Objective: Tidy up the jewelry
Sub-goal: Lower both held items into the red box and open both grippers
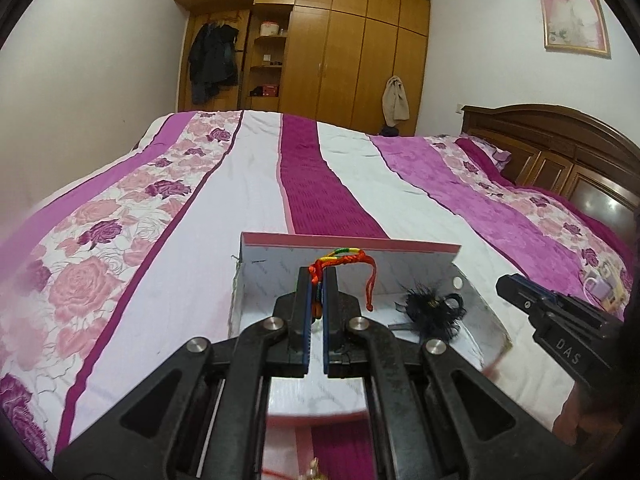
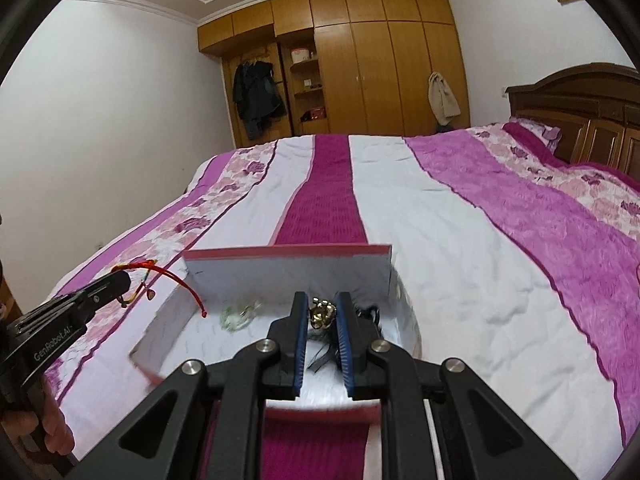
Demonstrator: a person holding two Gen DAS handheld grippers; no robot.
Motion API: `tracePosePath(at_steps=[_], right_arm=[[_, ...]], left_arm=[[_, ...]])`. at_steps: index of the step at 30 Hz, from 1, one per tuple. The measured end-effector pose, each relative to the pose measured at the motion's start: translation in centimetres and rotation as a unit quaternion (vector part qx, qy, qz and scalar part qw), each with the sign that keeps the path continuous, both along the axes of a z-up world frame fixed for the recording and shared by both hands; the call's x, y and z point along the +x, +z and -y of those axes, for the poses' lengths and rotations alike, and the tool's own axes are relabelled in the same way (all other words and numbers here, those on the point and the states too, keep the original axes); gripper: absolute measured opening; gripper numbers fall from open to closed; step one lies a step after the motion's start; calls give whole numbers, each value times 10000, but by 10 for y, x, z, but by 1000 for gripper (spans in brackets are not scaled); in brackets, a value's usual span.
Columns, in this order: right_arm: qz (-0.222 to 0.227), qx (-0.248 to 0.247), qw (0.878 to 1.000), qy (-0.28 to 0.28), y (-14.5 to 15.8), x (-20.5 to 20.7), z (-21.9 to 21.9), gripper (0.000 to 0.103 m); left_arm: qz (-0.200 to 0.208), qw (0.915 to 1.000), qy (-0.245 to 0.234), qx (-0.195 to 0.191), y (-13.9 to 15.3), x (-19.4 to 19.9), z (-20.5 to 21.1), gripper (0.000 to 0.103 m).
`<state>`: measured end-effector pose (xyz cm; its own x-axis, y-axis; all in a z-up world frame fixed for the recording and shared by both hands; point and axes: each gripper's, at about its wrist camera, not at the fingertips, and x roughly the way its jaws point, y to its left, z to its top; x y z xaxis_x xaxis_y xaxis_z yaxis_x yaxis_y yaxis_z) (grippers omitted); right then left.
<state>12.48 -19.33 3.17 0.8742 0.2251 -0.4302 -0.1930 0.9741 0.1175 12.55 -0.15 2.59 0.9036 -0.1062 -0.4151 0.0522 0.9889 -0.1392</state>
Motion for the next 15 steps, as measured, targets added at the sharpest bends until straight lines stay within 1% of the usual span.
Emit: tracePosePath(at_steps=[7, 15], right_arm=[[-228, -145, 9995, -137, -22, 38, 0, 16], [-536, -301, 9979, -178, -46, 67, 1, 16]], left_arm=[[-256, 9997, 64, 11, -25, 26, 1, 0], [-580, 9982, 95, 68, -46, 46, -2, 0]])
